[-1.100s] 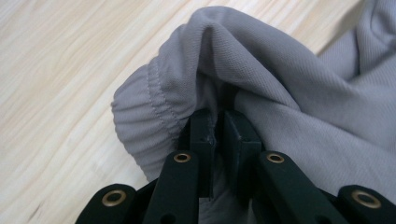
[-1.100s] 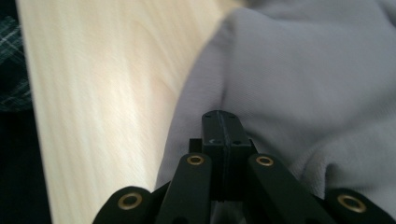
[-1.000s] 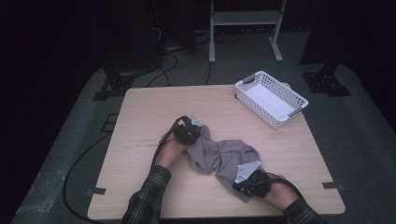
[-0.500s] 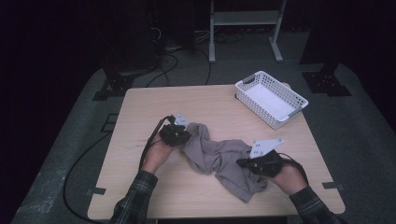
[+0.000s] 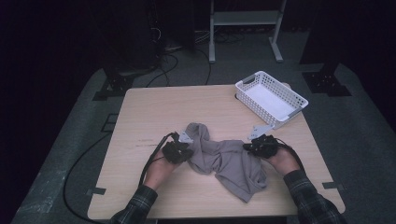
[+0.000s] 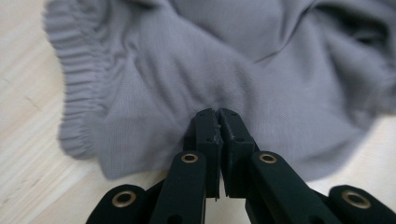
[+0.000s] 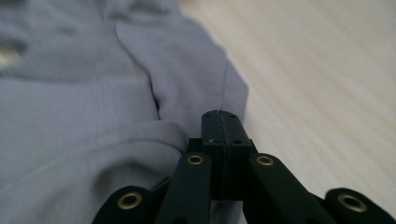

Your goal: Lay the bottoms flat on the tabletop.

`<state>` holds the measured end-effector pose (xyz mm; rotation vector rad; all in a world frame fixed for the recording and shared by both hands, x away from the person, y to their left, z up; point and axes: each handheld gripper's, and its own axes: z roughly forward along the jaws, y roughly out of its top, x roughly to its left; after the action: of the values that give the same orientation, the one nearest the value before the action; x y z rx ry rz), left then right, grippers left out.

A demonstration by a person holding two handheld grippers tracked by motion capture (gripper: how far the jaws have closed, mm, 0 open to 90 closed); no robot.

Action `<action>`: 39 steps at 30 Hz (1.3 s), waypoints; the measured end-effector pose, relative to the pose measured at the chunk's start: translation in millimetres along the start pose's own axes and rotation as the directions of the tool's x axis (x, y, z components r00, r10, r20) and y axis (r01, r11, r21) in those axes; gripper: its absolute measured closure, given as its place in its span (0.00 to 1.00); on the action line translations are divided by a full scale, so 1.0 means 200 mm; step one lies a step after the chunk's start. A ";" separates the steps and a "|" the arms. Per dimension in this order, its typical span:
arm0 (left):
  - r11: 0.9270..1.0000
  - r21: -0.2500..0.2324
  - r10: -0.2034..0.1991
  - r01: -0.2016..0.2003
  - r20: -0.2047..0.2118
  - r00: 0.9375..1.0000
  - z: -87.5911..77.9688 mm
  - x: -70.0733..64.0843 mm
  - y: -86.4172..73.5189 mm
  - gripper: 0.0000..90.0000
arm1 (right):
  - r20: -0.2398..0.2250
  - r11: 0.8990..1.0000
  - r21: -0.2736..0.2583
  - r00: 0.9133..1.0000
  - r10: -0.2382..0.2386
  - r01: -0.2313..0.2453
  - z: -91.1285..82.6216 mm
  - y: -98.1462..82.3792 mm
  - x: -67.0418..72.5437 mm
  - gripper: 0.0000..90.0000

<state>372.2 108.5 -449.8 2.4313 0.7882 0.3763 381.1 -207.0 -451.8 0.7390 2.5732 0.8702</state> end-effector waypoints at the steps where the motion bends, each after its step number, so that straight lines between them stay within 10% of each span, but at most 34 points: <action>1: 1.000 0.015 0.012 -0.012 -0.009 1.000 0.03 0.00 0.01 0.97 | -0.005 1.000 0.017 1.000 -0.004 0.004 0.02 -0.01 0.01 0.99; 13: 0.997 0.026 0.072 -0.071 -0.056 0.996 0.17 0.01 0.18 0.97 | -0.108 0.997 0.033 0.992 -0.064 0.068 -0.02 -0.05 0.19 0.99; 25: 0.996 0.003 0.090 -0.090 -0.007 0.996 0.29 0.01 0.34 0.95 | -0.199 0.987 -0.007 0.967 -0.159 0.161 0.05 0.09 0.43 0.99; 29: 0.997 -0.025 0.074 -0.074 -0.008 0.997 0.24 0.04 0.31 0.87 | -0.208 0.984 -0.011 0.962 -0.176 0.178 0.07 0.11 0.46 0.96; 39: 0.988 -0.147 -0.033 0.036 0.020 0.999 0.01 0.13 0.07 0.63 | -0.157 0.992 -0.126 0.987 -0.032 0.013 -0.03 0.18 0.32 0.65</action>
<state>401.0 113.7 -441.0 2.2773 0.7663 0.3853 338.7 -149.3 -432.6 0.6264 2.6281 1.1128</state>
